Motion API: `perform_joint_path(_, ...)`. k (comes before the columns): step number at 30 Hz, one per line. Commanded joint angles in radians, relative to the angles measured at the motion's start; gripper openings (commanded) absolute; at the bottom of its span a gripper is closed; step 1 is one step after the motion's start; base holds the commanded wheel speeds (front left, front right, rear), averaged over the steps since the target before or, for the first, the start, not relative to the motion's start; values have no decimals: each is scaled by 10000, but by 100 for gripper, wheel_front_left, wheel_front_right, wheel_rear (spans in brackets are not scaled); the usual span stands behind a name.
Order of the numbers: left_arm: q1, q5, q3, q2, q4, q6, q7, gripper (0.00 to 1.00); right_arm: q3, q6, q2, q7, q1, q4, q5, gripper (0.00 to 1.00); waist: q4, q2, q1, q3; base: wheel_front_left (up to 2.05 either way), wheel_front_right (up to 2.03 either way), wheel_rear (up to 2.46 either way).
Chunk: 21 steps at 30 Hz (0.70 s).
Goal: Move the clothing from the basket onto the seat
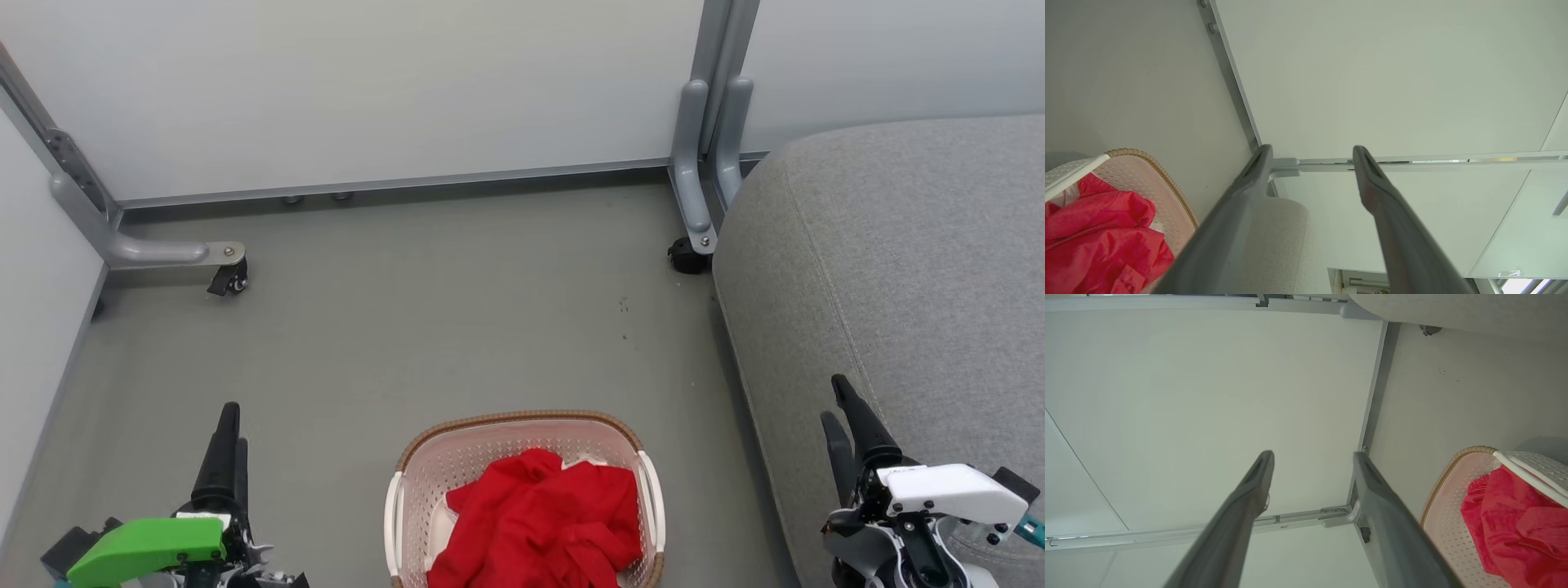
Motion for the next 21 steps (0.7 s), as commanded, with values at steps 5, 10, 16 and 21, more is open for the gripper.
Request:
perform_joint_path(5,-7,1452,4,35,-431,-15,-314,100,156,3,-49,-327,-68,-397,-1607,100,20,-1,0,-15,0,0,0)
perform_joint_path(10,90,2499,-101,40,-728,17,-530,100,311,4,-54,-545,26,-709,-2931,100,39,-1,0,-29,0,0,0)
perform_joint_path(16,228,3747,-331,49,-1080,237,-780,100,517,4,-63,-794,177,-1093,-4266,100,62,-1,0,-46,0,0,0)
perform_joint_path(21,320,4730,-566,55,-1259,294,-981,100,678,5,-69,-994,269,-1243,-5158,100,82,-1,0,-65,0,0,0)
